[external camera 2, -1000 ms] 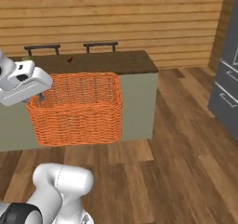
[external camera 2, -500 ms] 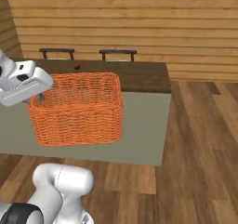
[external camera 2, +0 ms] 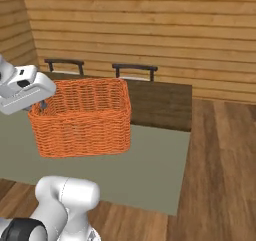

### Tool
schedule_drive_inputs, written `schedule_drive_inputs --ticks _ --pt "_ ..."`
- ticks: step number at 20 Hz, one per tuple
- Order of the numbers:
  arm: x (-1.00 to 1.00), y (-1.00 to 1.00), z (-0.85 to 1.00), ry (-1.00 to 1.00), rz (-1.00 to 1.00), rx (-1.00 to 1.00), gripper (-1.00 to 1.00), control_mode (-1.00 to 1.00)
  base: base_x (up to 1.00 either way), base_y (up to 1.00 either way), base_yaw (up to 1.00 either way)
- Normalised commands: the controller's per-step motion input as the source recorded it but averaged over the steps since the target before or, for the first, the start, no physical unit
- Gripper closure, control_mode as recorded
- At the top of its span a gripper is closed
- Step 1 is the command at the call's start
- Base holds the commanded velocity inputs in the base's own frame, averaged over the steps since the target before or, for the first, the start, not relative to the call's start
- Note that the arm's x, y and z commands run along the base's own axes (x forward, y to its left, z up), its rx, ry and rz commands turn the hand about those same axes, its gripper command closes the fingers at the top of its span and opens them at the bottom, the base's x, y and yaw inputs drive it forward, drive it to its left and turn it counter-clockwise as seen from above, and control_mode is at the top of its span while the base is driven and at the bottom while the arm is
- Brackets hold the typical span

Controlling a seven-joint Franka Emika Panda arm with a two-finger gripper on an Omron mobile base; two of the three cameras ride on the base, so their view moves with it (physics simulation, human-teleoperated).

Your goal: Open the cabinet, pick up the bread from the cabinet and place it in the basket. Then move the basket to the dining counter.

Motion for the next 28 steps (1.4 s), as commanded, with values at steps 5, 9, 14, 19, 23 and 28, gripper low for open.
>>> schedule_drive_inputs --ticks 5,9,14,19,23,28 --pt "0.00 0.00 0.00 0.00 0.00 0.00 1.00 1.00 0.79 -0.39 0.11" --pt "0.00 0.00 0.00 0.00 0.00 0.00 1.00 1.00 0.96 -0.29 0.02" --pt "0.00 0.00 0.00 0.00 0.00 0.00 1.00 1.00 0.63 -0.19 0.00" --pt "0.00 0.00 0.00 0.00 0.00 0.00 1.00 1.00 0.35 -0.03 -0.03" --pt "0.83 -0.13 -0.23 0.00 -0.02 0.07 1.00 -1.00 0.00 0.00 0.00" --pt "1.00 -0.30 -0.38 0.00 0.00 0.08 1.00 -1.00 0.00 0.00 0.00"
